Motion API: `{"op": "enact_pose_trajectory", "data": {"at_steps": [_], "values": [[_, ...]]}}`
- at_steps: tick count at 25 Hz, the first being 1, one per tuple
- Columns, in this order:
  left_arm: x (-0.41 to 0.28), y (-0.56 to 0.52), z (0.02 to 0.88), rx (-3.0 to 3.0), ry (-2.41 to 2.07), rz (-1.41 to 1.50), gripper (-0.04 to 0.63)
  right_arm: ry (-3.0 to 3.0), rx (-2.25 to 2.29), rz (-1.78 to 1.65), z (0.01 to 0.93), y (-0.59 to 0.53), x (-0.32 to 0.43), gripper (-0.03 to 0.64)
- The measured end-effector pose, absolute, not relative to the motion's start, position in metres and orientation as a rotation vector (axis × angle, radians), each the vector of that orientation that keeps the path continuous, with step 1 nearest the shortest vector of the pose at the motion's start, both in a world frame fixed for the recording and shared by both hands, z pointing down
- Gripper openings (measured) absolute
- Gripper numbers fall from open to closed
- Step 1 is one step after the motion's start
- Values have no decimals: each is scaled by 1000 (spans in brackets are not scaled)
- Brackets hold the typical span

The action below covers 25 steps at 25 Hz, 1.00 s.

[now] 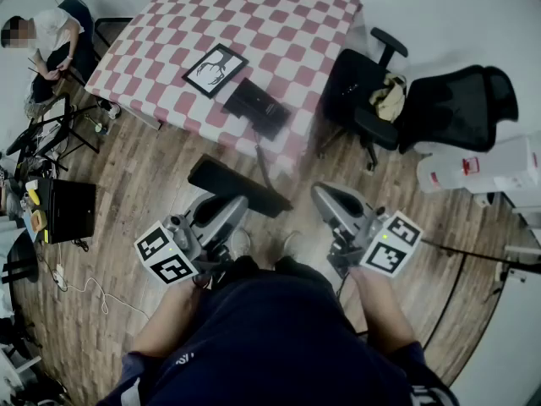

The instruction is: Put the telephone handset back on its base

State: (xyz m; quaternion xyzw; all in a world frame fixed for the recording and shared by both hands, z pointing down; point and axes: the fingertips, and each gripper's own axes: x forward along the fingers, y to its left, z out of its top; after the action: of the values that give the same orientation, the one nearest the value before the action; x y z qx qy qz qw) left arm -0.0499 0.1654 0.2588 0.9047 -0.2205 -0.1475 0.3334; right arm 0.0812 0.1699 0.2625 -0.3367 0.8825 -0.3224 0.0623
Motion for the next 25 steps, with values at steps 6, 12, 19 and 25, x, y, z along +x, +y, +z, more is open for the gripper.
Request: {"op": "enact_pose_trajectory", "data": {"at_steps": [6, 12, 19, 25], "values": [[-46, 165, 259, 2363, -573, -379, 92, 2663, -1015, -978, 263, 170, 84, 15], [-32, 172, 264, 2353, -608, -354, 92, 2647, -995, -1003, 272, 178, 95, 15], [2, 197, 267, 2343, -696, -348, 92, 2637, -963, -1046, 281, 199, 144, 17], [22, 214, 265, 2352, -727, -353, 92, 2637, -952, -1045, 282, 212, 178, 17]]}}
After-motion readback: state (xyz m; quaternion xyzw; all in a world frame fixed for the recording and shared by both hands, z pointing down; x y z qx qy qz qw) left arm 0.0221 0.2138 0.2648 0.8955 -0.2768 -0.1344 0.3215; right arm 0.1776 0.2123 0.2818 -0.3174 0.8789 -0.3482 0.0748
